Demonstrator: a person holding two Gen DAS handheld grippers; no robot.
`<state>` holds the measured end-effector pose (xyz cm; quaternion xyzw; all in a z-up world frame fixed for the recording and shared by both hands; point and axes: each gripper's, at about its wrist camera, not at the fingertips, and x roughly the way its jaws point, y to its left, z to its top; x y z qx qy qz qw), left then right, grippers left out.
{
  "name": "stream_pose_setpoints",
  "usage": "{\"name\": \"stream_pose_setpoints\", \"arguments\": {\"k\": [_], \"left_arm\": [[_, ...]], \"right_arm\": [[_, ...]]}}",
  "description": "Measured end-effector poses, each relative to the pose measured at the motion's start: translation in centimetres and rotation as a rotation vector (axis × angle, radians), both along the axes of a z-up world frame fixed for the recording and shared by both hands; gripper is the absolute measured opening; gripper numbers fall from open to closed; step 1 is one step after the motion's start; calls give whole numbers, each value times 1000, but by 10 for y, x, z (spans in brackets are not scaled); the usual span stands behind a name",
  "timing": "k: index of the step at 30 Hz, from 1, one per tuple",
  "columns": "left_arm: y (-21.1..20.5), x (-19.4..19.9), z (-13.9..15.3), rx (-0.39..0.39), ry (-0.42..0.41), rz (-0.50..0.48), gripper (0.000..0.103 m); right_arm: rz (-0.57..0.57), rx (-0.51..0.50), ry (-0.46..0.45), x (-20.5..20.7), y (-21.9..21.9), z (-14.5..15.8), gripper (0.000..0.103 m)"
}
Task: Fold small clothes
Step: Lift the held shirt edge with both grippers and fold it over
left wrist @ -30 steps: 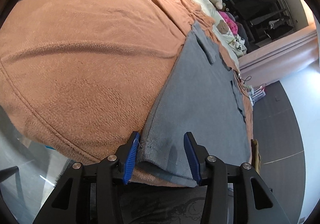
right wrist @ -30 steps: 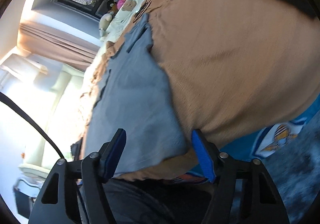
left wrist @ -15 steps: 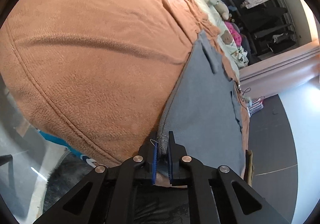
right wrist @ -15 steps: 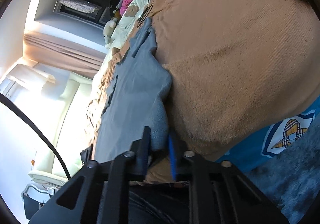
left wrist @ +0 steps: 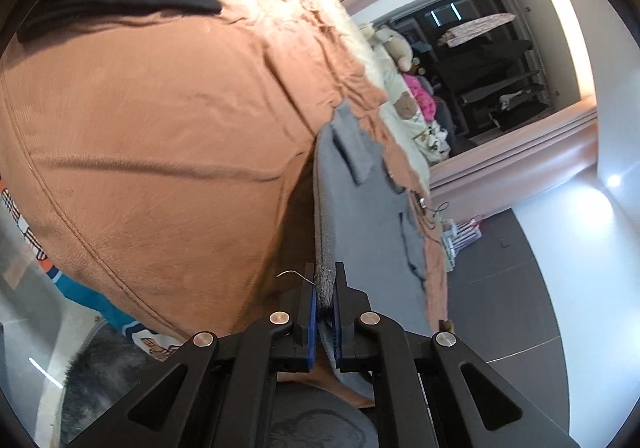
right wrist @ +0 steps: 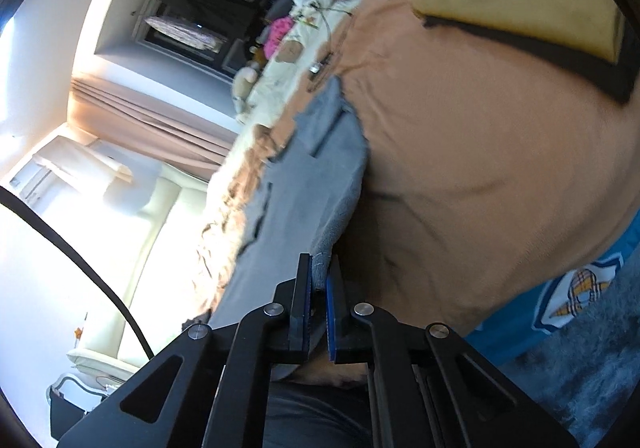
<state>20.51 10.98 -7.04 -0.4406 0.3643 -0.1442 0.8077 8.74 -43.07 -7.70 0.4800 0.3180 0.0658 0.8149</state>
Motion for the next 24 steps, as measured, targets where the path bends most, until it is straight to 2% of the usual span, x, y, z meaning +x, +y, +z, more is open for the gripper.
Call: {"name": "stream_pose_setpoints", "arguments": {"k": [8,18,24], "left_arm": [[0,-26,29,-44,-57,4,5],[7,-69,89,-106,-163,51,5],[13,-94,127,-128,-240,67,5]], "right_arm": [[-10,27,-61,-25,-5,9,2],[-29,70,-132,-47,-18,23,2],[-5,69,-214,-54,-16,44,2]]}}
